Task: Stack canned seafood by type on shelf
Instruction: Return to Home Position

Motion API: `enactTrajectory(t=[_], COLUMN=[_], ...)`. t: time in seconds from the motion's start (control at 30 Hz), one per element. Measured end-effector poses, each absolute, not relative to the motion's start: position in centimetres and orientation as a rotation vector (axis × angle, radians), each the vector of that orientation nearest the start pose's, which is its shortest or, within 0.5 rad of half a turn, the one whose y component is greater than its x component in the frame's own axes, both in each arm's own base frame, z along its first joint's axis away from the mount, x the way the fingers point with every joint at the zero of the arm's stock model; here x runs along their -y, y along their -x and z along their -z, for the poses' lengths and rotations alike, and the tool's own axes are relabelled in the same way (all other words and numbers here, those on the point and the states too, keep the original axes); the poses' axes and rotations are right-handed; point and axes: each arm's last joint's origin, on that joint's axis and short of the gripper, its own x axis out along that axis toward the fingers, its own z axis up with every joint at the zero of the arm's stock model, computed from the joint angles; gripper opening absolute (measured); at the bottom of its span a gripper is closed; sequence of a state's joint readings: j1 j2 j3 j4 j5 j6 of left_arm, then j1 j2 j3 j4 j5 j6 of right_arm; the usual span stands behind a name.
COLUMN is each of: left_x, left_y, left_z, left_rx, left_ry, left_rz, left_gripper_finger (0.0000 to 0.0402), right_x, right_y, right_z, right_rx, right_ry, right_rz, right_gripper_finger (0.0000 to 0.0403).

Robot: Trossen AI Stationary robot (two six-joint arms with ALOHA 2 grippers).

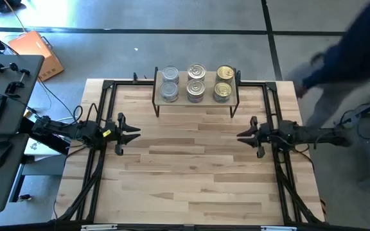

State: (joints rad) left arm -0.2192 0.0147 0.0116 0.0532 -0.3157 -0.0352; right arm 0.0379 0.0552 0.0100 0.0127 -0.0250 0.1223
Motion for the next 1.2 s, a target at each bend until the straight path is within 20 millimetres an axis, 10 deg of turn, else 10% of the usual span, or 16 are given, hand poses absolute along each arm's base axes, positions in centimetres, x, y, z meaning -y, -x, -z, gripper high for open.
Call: enactTrajectory(t=[1.2], left_x=[1.5], left_y=[-10.3], left_z=[-16.5], left_rx=[-0.032], left_ry=[-0.056], left_rz=[-0.051], left_gripper_finger=[0.008], right_x=[0.7], right_y=[-10.0], right_z=[-16.5], right_rx=[-0.014], right_ry=[-0.124], right_rz=[0.09], right_gripper_finger=[0.0075])
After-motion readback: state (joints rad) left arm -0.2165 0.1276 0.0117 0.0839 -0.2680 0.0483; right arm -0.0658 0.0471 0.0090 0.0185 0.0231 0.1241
